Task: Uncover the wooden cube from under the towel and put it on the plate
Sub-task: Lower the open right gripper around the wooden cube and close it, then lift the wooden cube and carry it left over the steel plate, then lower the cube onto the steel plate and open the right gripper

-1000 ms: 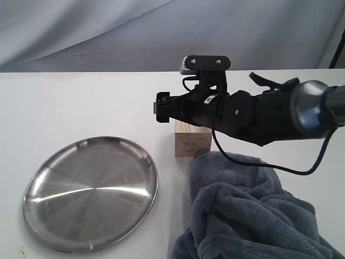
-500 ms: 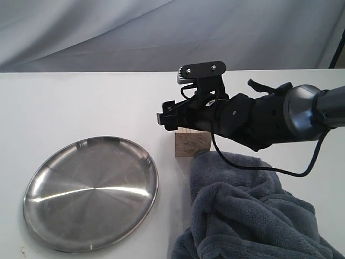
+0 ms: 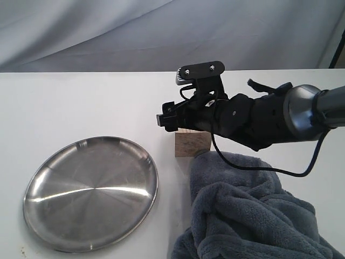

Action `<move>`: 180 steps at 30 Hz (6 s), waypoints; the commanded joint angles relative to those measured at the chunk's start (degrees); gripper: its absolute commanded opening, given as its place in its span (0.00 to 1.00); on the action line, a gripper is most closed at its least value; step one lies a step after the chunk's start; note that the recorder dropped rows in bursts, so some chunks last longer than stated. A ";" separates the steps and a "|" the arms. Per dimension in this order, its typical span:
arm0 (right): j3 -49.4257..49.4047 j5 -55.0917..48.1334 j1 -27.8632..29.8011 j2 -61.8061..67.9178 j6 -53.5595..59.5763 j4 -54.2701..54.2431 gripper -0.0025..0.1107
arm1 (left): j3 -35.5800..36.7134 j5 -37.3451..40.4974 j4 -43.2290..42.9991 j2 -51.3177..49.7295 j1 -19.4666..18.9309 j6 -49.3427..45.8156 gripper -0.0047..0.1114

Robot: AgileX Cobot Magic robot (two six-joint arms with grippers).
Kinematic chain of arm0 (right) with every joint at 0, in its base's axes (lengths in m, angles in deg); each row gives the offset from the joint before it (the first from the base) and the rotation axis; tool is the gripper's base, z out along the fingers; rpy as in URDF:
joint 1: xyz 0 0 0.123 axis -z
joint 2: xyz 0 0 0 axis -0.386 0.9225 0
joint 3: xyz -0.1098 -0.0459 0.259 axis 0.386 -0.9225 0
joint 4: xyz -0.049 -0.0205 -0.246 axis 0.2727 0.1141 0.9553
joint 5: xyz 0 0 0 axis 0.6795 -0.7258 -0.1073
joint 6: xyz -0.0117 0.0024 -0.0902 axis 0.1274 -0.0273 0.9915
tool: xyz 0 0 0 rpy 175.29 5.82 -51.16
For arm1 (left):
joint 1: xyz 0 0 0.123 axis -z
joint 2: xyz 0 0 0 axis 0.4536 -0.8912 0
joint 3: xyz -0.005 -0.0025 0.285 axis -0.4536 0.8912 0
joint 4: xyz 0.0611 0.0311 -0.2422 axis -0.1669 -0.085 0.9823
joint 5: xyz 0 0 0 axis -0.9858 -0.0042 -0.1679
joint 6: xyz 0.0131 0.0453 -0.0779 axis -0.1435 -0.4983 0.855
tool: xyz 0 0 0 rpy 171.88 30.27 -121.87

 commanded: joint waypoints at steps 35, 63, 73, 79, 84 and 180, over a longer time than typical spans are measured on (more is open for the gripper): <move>-2.07 4.43 -0.01 0.24 1.32 -9.96 0.95 | 0.29 -0.78 0.30 0.18 -0.06 -0.04 0.05; -1.72 7.10 -0.23 7.48 -12.74 8.61 0.95 | 0.29 -0.78 0.30 0.18 -0.06 -0.04 0.05; -1.72 6.69 -0.10 8.84 -7.86 5.80 0.68 | 0.29 -0.78 0.30 0.18 -0.06 -0.04 0.05; -1.72 5.05 -0.10 9.48 -6.95 6.20 0.24 | 0.29 -0.78 0.30 0.18 -0.06 -0.04 0.05; -1.72 3.34 -0.10 8.28 -5.60 6.73 0.02 | 0.29 -0.78 0.30 0.18 -0.06 -0.04 0.05; 16.91 -9.83 -19.50 12.92 -4.15 11.51 0.13 | 0.29 -0.78 0.30 0.18 -0.06 -0.04 0.05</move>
